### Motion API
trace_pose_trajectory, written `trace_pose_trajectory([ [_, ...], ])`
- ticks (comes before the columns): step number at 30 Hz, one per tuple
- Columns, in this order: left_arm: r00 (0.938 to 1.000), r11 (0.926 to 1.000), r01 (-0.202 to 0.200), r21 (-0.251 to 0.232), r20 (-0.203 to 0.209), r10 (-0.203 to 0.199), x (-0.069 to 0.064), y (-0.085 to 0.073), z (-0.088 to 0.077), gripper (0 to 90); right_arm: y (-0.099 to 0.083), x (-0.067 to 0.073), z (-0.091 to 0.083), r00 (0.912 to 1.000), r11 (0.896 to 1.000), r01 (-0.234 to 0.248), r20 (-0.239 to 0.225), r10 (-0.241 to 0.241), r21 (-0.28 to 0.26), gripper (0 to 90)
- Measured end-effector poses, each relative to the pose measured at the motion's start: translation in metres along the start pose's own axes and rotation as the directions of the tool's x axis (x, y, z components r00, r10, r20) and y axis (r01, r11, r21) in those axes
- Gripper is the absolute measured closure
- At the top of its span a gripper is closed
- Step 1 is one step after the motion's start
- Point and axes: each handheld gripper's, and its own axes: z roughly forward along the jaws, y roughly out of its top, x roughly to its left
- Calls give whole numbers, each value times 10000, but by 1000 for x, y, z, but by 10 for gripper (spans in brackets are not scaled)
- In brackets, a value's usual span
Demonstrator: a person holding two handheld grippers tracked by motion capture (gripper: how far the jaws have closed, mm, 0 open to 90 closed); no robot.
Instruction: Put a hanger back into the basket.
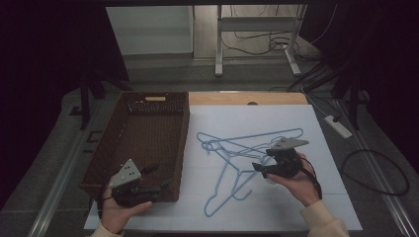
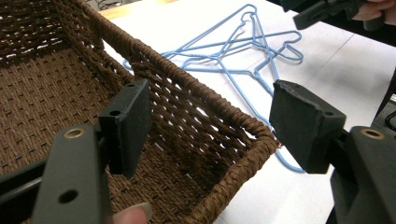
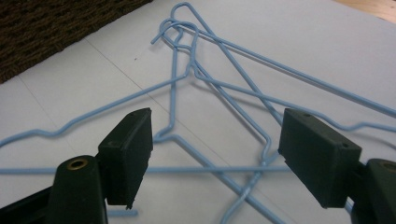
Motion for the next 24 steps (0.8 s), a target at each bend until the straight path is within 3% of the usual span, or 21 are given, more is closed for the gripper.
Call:
trace_pose_trajectory([
  [4,10000,10000,4,-4,-25,-4,0,0,0,312,18,-2,19,9994,9991,-67,-344,81,428,273],
  [14,10000,10000,52,-1,-36,-52,1,0,1,312,50,1,62,9988,9909,136,-487,-71,1340,331],
  [24,10000,10000,19,66,11,-19,1,-1,3,312,69,5,98,9981,9766,386,-544,-276,2114,428],
])
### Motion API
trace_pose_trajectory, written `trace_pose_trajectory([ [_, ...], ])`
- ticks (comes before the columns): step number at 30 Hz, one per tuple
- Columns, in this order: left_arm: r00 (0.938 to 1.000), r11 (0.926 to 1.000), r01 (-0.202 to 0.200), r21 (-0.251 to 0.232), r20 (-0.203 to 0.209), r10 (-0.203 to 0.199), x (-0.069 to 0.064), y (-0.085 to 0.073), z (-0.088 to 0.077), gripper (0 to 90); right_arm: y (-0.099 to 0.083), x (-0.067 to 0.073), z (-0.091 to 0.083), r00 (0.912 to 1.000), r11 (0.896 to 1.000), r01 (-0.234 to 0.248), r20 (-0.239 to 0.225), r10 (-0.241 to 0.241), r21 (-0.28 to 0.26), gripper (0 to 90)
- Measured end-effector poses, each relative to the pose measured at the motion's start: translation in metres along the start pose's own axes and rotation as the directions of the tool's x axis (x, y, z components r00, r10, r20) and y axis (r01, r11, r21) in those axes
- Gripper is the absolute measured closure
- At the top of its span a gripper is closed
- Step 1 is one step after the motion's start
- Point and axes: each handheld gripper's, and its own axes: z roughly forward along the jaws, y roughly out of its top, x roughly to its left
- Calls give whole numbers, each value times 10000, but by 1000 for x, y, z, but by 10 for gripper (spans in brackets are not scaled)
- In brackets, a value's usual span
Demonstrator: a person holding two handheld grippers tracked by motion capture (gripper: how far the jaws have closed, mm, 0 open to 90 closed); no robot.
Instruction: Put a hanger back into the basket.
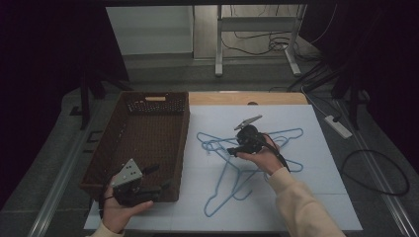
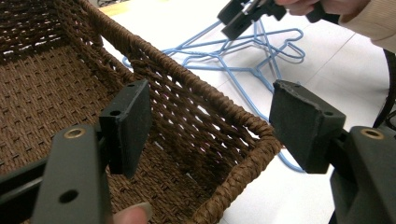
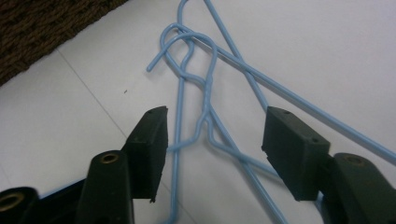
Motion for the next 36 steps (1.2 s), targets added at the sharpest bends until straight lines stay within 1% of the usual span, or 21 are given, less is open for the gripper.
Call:
trace_pose_trajectory([
  [2,10000,10000,3,-14,6,-3,0,0,0,312,7,1,9,9999,9995,61,-107,-57,298,449],
  [3,10000,10000,11,-26,14,-11,0,0,0,312,12,3,16,9998,9985,199,-111,-194,515,474],
  [4,10000,10000,11,-26,14,-11,0,0,0,312,12,3,16,9998,9985,199,-111,-194,515,474],
  [5,10000,10000,16,-32,16,-16,0,0,-1,312,15,4,23,9996,9971,238,-169,-226,718,500],
  [7,10000,10000,3,-26,12,-3,0,-1,-1,312,17,4,29,9995,9950,282,-192,-264,963,536],
  [8,10000,10000,3,-26,12,-3,0,-1,-1,312,17,4,29,9995,9950,282,-192,-264,963,536],
  [9,10000,10000,4,-24,15,-3,0,-1,-1,312,17,4,35,9995,9927,274,-194,-253,1176,566],
  [12,10000,10000,7,-6,20,-7,1,-1,-1,312,17,3,40,9996,9906,245,-182,-223,1349,593],
  [13,10000,10000,9,6,37,-9,1,-2,-1,312,17,3,43,9995,9889,297,-159,-277,1459,611],
  [15,10000,10000,-12,34,38,11,0,-1,0,312,18,3,45,9994,9882,338,-156,-318,1495,627],
  [16,10000,10000,-27,35,40,27,0,-1,0,311,18,4,48,9991,9857,428,-102,-417,1632,662],
  [18,10000,10000,-43,33,41,43,-1,-1,0,311,18,6,49,9985,9832,541,-2,-549,1741,697],
  [19,10000,10000,-44,29,42,43,-1,-1,0,311,18,7,50,9979,9821,603,108,-633,1782,714],
  [20,10000,10000,-42,32,45,42,-1,-1,0,311,18,7,50,9979,9821,603,108,-633,1782,714],
  [24,10000,10000,-52,40,50,52,-1,-1,0,312,18,13,54,9917,9730,929,681,-1094,2115,793],
  [25,10000,10000,-52,40,50,52,-1,-1,0,311,18,14,55,9904,9708,973,749,-1162,2192,796],
  [28,10000,10000,-62,25,43,62,-1,-1,0,311,19,16,55,9897,9710,929,864,-1143,2204,809],
  [29,10000,10000,-43,11,26,43,-1,-1,0,311,20,16,54,9896,9724,894,908,-1111,2155,852],
  [33,10000,10000,-40,-1,18,40,-1,-1,0,311,21,17,50,9885,9755,864,1044,-1093,2025,859],
  [36,10000,10000,-60,-4,10,60,-1,0,-1,311,20,15,46,9921,9822,470,1056,-670,1818,860],
])
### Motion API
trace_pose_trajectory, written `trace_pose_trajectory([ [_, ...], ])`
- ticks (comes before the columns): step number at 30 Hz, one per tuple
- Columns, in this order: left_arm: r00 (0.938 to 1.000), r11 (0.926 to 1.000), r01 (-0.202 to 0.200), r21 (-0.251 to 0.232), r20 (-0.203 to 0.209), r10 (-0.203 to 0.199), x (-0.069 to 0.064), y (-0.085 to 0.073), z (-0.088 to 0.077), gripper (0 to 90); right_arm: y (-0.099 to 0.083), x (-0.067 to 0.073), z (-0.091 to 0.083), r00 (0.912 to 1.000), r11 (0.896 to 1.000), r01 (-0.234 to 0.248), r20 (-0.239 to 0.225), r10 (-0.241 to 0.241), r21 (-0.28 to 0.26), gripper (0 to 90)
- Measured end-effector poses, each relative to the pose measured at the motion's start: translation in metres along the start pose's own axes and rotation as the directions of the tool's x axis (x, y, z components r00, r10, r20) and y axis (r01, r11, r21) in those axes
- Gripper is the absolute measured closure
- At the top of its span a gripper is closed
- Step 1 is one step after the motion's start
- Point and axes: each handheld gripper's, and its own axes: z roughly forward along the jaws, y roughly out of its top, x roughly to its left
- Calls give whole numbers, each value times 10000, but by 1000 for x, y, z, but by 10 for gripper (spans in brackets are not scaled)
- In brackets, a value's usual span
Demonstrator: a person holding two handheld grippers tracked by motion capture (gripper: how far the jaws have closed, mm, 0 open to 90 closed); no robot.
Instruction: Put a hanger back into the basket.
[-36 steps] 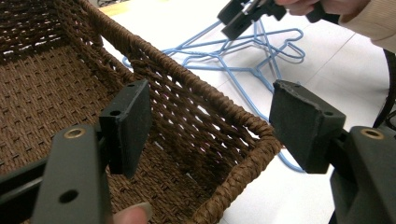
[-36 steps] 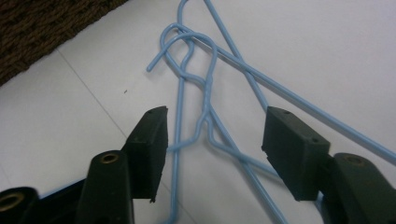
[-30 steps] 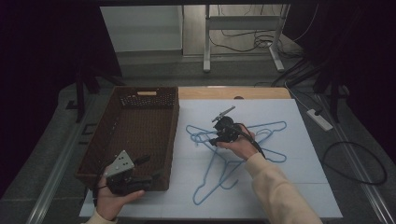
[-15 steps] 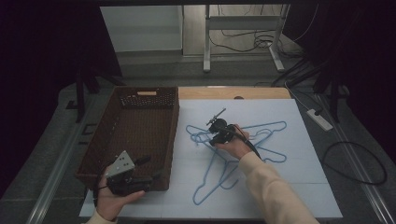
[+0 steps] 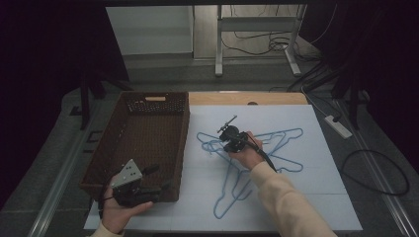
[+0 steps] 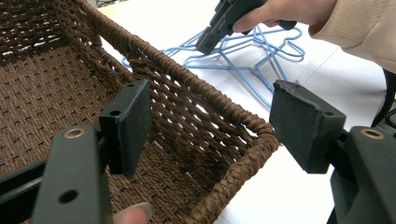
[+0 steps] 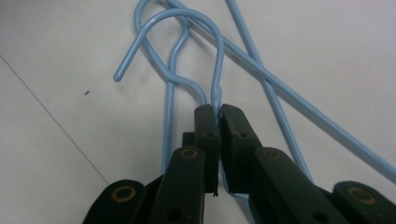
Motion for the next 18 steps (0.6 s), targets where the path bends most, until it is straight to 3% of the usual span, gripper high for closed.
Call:
trace_pose_trajectory([
  [9,9999,9999,-114,-16,51,114,-8,6,0,310,-4,-3,-22,9995,9947,-310,32,314,-981,862],
  [18,9996,9990,-153,428,257,142,-26,23,13,309,-14,-5,-43,9989,9835,-471,-106,459,-1746,863],
])
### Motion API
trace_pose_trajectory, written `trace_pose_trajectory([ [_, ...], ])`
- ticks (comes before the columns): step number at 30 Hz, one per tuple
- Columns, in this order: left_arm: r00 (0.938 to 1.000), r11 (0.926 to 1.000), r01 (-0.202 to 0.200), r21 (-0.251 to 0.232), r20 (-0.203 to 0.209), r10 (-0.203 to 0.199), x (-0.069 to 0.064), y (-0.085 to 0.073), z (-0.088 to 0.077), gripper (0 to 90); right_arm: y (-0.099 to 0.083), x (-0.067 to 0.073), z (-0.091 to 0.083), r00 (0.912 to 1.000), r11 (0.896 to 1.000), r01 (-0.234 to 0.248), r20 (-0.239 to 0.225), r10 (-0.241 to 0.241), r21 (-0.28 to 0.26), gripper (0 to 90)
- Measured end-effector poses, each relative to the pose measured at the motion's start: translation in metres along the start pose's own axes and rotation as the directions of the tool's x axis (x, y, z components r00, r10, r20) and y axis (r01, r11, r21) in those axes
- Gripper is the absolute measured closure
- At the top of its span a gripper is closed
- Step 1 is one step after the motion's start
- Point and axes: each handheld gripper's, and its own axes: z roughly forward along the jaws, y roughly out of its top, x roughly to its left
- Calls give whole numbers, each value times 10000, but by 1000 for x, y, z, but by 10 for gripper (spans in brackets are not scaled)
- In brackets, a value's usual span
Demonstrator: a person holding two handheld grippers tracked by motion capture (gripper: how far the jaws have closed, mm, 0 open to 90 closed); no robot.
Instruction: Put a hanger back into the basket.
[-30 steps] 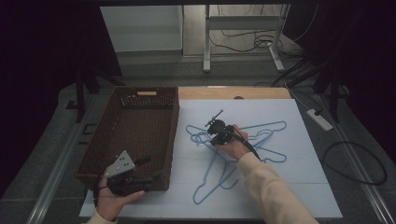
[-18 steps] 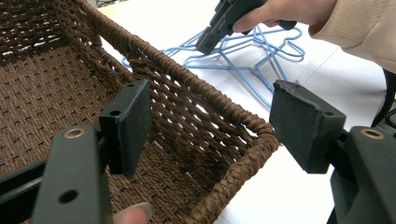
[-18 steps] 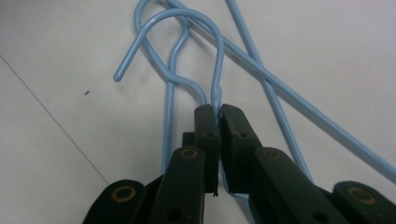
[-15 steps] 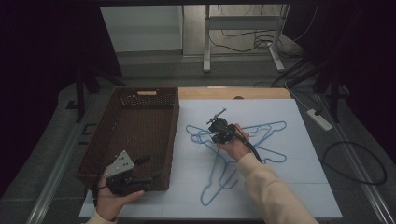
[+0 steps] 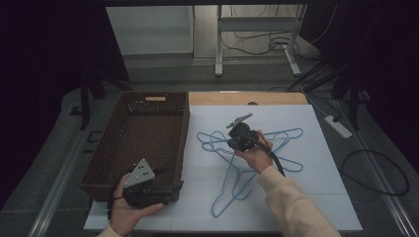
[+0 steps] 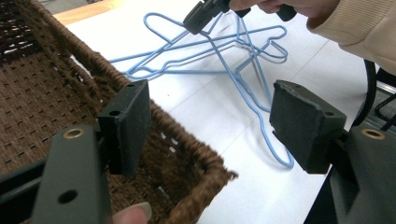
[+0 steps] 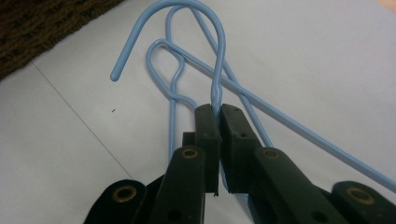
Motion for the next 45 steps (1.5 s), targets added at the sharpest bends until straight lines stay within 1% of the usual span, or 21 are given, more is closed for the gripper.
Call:
trace_pose_trajectory([
  [3,9999,9999,105,60,-3,-105,0,3,3,309,-1,0,-4,10000,9999,4,-77,-5,-108,863],
  [6,9997,9996,243,133,97,-244,-2,6,8,310,-3,0,-7,9999,9998,-1,-124,-2,-193,863],
  [13,9991,9988,168,462,385,-185,-10,13,23,306,-4,0,-11,9998,9993,-74,-213,66,-369,863],
  [18,9984,9976,226,661,497,-259,-16,19,37,303,-4,1,-14,9996,9987,-109,-268,96,-500,862],
  [19,9984,9976,226,661,497,-259,-16,19,37,302,-4,1,-15,9996,9986,-106,-259,93,-520,862],
  [22,9980,9959,238,874,560,-288,-21,22,48,298,-4,0,-16,9996,9982,-161,-249,147,-569,862],
  [23,9981,9935,280,1100,519,-338,-23,23,55,299,-4,0,-16,9996,9983,-161,-223,148,-566,862],
  [24,9979,9926,346,1166,501,-406,-23,23,58,299,-4,0,-16,9997,9982,-165,-214,153,-574,862],
  [25,9987,9918,298,1246,372,-347,-25,24,61,298,-4,0,-16,9997,9982,-167,-214,155,-578,862],
  [26,9995,9926,210,1194,195,-235,-27,25,62,297,-4,0,-16,9996,9981,-170,-220,157,-596,862],
  [27,9988,9924,316,1186,324,-357,-27,27,64,299,-4,0,-16,9996,9980,-173,-212,160,-611,862],
  [28,9985,9932,405,1092,320,-443,-28,27,65,298,-4,0,-16,9997,9980,-166,-209,154,-614,862],
  [29,9989,9936,366,1068,269,-397,-30,28,66,299,-4,0,-17,9997,9979,-171,-207,159,-622,862],
  [34,9980,9917,125,1281,601,-203,-40,31,78,298,-4,0,-20,9995,9973,-236,-205,222,-699,862],
  [38,9969,9877,-92,1563,783,-31,-48,32,92,298,-4,-1,-22,9994,9969,-286,-217,271,-738,862],
  [41,9954,9826,-259,1841,955,83,-53,32,106,296,-5,-1,-23,9994,9962,-315,-197,300,-808,862],
  [44,9947,9759,-297,2161,1029,75,-56,30,123,297,-5,-1,-25,9994,9959,-303,-218,286,-847,862],
  [45,9951,9748,-265,2216,987,47,-57,28,129,297,-5,-1,-25,9993,9958,-310,-224,291,-863,862],
])
